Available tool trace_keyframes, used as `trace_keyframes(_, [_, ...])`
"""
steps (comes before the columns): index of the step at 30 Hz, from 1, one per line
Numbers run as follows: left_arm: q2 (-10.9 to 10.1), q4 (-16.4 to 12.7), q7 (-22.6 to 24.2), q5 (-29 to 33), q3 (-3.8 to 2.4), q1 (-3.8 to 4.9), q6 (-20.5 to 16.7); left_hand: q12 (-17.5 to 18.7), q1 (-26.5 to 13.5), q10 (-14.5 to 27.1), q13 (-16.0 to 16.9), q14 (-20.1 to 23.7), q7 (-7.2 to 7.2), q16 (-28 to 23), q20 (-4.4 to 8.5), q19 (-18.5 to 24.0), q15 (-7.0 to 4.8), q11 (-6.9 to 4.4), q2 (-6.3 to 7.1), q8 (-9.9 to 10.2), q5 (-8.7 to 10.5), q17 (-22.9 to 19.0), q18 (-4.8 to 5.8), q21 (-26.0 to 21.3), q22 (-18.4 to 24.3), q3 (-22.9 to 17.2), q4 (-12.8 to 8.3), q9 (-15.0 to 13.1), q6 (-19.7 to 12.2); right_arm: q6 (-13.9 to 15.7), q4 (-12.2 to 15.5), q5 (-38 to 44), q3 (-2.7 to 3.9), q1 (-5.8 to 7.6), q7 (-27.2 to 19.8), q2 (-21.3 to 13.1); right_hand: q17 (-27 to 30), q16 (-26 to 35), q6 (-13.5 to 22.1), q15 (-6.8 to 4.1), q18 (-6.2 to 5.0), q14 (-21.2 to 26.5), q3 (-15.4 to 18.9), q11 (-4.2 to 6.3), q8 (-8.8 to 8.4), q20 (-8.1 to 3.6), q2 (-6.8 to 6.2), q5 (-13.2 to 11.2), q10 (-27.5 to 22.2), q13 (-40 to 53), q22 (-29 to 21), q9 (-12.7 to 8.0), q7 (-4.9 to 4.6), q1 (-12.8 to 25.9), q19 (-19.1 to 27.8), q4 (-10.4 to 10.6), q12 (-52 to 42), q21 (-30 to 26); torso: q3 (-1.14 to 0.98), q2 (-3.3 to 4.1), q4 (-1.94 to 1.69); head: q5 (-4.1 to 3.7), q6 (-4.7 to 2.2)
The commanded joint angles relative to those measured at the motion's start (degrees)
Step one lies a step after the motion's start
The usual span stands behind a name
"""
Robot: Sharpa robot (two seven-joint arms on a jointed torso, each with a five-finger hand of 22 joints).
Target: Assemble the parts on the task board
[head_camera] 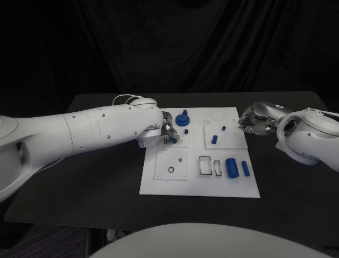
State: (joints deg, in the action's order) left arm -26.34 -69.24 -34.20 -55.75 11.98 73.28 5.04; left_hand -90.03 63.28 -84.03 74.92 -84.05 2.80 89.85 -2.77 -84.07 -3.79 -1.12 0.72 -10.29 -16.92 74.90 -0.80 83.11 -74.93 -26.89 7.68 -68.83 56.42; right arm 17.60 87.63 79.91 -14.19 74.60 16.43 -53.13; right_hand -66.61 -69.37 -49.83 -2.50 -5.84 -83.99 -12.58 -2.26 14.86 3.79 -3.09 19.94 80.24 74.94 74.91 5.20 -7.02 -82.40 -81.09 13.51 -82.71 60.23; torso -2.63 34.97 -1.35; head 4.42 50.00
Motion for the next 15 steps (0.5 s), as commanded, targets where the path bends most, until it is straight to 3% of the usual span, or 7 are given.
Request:
trace_keyframes(1, [-0.1,0.1,0.0,0.1,0.13,-0.34,0.3,0.0,-0.3,-6.0,15.1,-6.0,-0.14,0.2,0.31,-2.0,-0.22,-0.15,-0.06,-0.2,0.12,15.1,-0.95,-0.2,-12.7,0.1,0.2,-0.1,0.2,-0.4,0.0,0.1,0.03,-0.12,0.8,0.0,0.0,0.2,-0.3,0.31,-0.4,-0.9,-0.3,0.11,0.4,0.01,0.2,0.3,-0.4,2.5,2.1,-0.1,-0.08,0.2,0.5,-0.1,0.2,-0.4,0.02,0.03,-0.06,-0.03,0.0])
trace_keyframes(15, [-0.5,-0.3,0.0,-1.2,0.13,-0.83,1.3,0.0,-0.2,-6.0,15.1,-6.0,-0.19,0.2,0.31,-1.9,-0.23,-0.19,-0.05,-0.2,0.1,15.1,-0.97,-0.2,-12.7,0.0,0.1,-0.1,0.2,-0.5,0.0,0.1,0.03,-0.12,0.9,0.0,0.0,0.2,-0.3,0.31,-0.4,-0.9,-0.3,0.11,0.4,0.01,0.2,0.3,-0.4,2.5,2.1,-0.1,-0.08,0.2,0.5,-0.1,0.2,-0.4,-0.01,0.04,-0.05,0.0,0.0])
